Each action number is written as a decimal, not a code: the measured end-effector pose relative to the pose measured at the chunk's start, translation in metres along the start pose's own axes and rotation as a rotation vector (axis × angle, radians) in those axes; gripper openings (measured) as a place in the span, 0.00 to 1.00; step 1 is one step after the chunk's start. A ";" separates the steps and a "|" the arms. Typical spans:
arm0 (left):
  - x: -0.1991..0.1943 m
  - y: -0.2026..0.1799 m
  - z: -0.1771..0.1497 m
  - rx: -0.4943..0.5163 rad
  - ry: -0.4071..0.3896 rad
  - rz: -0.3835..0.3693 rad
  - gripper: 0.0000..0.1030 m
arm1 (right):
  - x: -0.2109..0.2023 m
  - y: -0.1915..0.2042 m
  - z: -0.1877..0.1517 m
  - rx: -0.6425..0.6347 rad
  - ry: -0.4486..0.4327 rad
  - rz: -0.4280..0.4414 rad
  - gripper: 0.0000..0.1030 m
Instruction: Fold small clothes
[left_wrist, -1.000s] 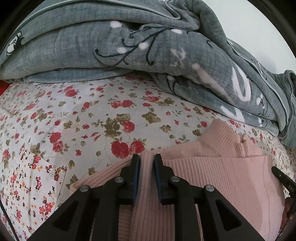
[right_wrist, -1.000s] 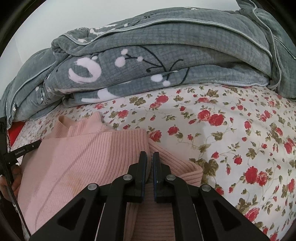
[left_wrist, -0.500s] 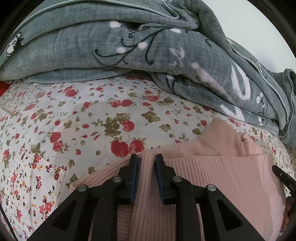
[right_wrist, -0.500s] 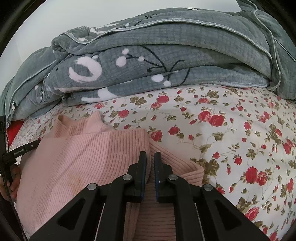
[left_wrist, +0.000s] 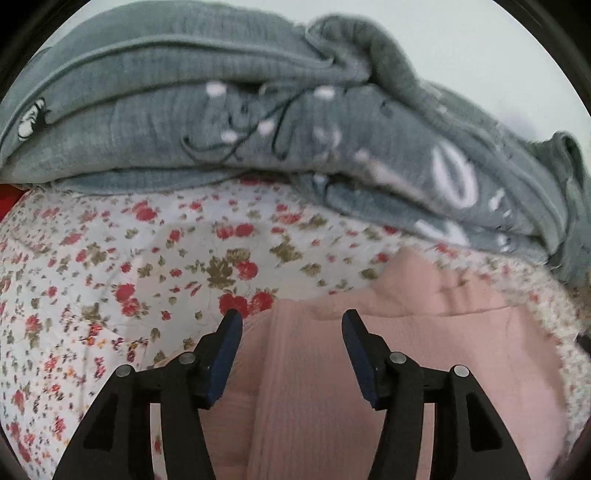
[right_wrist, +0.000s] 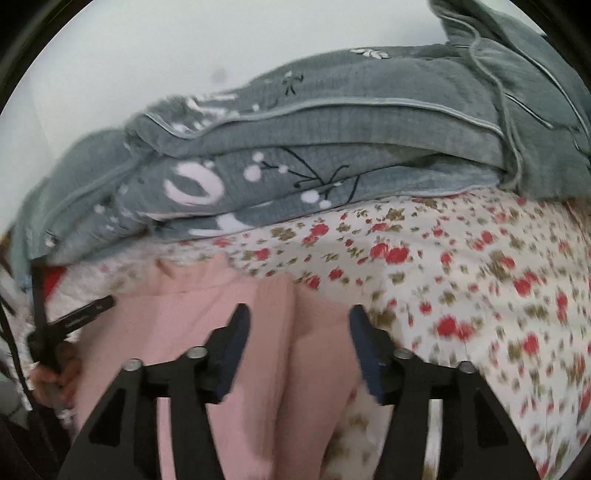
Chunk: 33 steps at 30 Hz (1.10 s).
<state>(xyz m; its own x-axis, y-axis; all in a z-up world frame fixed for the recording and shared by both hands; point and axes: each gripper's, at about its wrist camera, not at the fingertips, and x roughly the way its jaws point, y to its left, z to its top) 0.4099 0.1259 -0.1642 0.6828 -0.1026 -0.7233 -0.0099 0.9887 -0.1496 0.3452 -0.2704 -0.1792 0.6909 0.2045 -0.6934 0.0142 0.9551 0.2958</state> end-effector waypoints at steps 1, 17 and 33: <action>-0.008 -0.001 0.000 0.001 -0.011 -0.008 0.58 | -0.008 0.000 -0.007 0.003 0.003 0.009 0.62; -0.071 0.045 -0.091 -0.061 0.049 -0.074 0.63 | 0.010 -0.007 -0.067 0.068 0.133 0.032 0.69; -0.034 0.044 -0.081 -0.087 0.042 -0.202 0.33 | 0.033 -0.005 -0.061 0.046 0.121 0.072 0.67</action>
<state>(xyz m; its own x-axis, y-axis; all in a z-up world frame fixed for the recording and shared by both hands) 0.3268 0.1643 -0.2009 0.6467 -0.3040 -0.6996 0.0598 0.9345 -0.3508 0.3237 -0.2556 -0.2440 0.5990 0.2989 -0.7429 0.0032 0.9268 0.3754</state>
